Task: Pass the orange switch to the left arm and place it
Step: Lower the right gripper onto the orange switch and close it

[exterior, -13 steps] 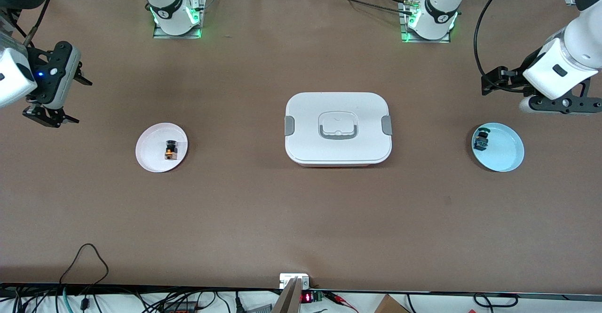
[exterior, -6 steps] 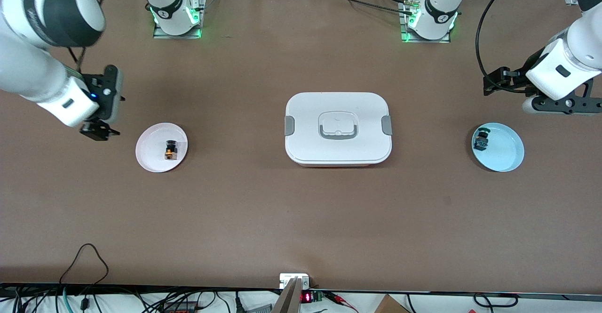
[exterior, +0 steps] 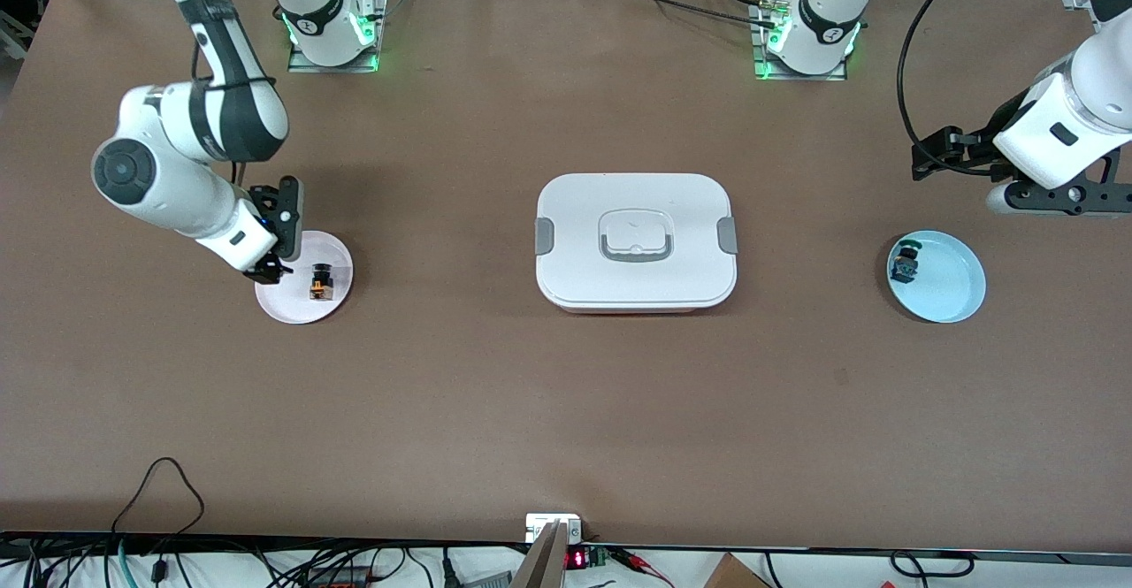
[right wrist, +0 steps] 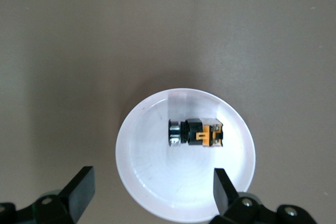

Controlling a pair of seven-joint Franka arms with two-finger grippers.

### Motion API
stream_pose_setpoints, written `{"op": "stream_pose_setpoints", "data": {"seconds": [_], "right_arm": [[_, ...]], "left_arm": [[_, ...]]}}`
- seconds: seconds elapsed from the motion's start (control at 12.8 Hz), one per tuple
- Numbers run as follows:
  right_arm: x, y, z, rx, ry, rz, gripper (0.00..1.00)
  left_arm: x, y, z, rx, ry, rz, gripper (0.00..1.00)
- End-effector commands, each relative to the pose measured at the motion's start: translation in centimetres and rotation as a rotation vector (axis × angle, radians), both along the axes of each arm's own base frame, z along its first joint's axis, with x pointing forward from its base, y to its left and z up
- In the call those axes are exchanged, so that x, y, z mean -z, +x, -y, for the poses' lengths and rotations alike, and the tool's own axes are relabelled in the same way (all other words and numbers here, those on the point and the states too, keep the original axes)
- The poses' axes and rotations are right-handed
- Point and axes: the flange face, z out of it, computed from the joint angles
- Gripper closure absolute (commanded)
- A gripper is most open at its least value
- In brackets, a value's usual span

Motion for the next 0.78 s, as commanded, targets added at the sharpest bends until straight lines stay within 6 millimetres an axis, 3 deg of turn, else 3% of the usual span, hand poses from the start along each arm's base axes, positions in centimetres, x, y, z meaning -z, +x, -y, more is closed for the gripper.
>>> {"op": "stream_pose_setpoints", "data": {"seconds": [0.0,0.7], "right_arm": [[3.4,0.7,-0.1,-0.021,0.000,0.015,0.00],[7.3,1.9,-1.4,-0.039,0.010,0.086,0.00]], "left_arm": [[-1.0,0.4,-0.2,0.011,-0.002,0.015,0.00],[-1.0,0.3,-0.3,0.008,-0.003,0.012,0.00]]}}
